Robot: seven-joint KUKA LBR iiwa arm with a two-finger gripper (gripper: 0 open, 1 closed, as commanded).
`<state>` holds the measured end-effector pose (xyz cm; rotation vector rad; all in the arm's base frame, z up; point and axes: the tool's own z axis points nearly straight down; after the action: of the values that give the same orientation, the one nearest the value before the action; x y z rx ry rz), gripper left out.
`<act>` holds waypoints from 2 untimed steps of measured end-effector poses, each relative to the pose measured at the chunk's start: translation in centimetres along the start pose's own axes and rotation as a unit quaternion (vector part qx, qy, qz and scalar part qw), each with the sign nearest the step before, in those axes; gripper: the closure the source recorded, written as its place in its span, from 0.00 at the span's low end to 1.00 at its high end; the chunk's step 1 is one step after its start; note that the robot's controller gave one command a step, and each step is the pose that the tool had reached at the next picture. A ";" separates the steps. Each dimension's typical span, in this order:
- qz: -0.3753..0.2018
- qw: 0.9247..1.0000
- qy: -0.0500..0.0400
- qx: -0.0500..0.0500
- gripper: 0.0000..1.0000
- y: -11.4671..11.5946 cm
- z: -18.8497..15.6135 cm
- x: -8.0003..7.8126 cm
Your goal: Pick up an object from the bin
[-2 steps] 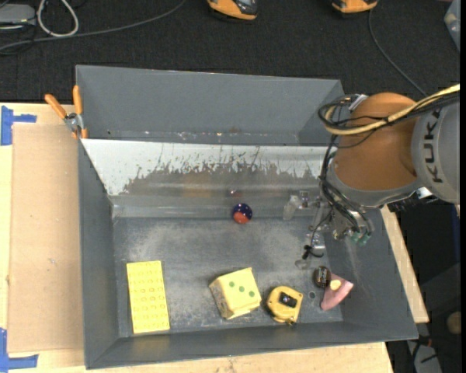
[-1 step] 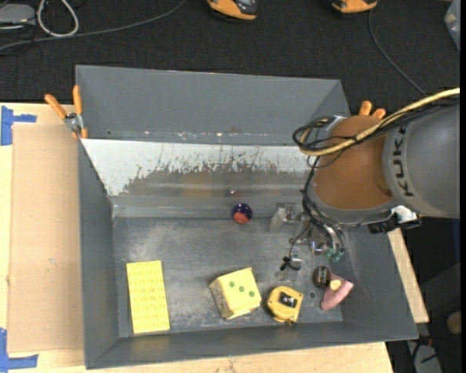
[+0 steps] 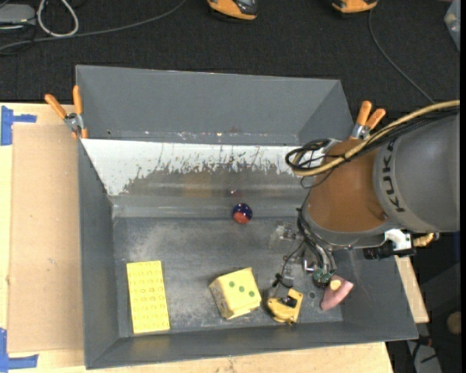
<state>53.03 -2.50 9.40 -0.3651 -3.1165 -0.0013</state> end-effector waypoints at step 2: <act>-0.066 0.998 -0.002 0.000 0.00 0.5 -0.7 0.0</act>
Offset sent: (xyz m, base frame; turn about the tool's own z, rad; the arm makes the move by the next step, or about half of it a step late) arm 0.0020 -0.0038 0.0140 -0.1697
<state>53.18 -1.97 10.11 -0.1588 -3.1376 -0.0022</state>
